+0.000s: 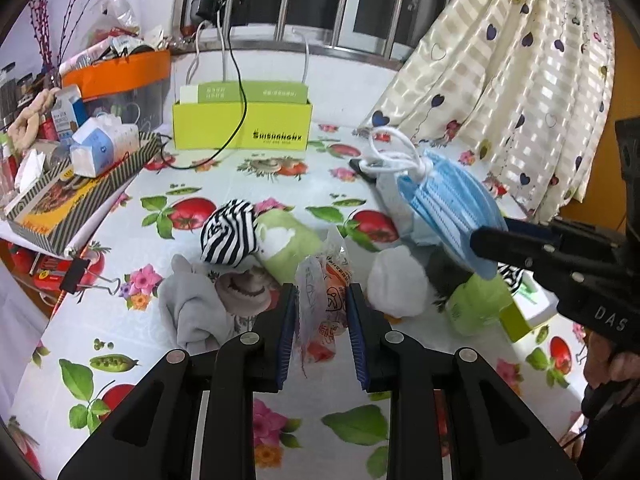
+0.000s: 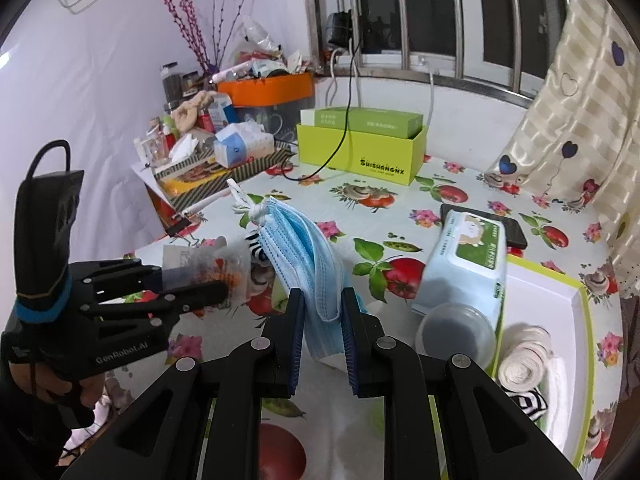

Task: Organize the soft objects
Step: 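Grasp the clear plastic bag with the left gripper while the right gripper lifts the mask, then carry the blue mask and plastic bag over the white tray with both grippers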

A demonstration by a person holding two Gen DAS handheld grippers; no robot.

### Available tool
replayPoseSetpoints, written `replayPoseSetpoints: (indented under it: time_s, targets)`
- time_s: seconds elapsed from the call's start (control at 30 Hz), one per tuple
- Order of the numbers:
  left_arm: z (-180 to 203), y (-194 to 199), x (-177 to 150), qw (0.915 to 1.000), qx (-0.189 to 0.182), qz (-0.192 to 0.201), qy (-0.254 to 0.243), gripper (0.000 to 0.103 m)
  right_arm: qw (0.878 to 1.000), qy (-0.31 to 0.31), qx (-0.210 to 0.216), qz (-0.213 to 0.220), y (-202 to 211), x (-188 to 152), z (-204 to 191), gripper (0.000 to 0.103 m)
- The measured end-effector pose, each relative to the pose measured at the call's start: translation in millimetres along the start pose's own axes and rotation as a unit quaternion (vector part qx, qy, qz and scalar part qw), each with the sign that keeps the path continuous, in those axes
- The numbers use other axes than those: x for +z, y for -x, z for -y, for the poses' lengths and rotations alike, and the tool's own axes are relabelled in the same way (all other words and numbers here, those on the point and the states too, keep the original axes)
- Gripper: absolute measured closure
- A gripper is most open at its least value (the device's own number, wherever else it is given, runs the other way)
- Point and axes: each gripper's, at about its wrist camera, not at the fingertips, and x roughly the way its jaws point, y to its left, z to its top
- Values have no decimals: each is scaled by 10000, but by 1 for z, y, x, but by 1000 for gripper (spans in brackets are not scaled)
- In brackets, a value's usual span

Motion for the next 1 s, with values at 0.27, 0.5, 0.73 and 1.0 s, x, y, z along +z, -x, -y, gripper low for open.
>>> replayPoseSetpoints:
  time_s: [0.27, 0.5, 0.73, 1.0]
  targets:
    - [21, 11, 5, 9998, -103, 100, -110, 77, 9998, -96, -104, 135, 22, -8, 7, 86]
    - [39, 13, 10, 9994, -210, 133, -243, 77, 9995, -177, -185, 205, 34, -12, 15, 86]
    - [58, 10, 15, 9988, -303, 121, -360, 77, 9989, -273, -261, 267, 42, -16, 26, 86]
    - [81, 5, 24, 9979, -390, 136, -496, 77, 9977, -471, -366, 323, 51, -23, 49, 86]
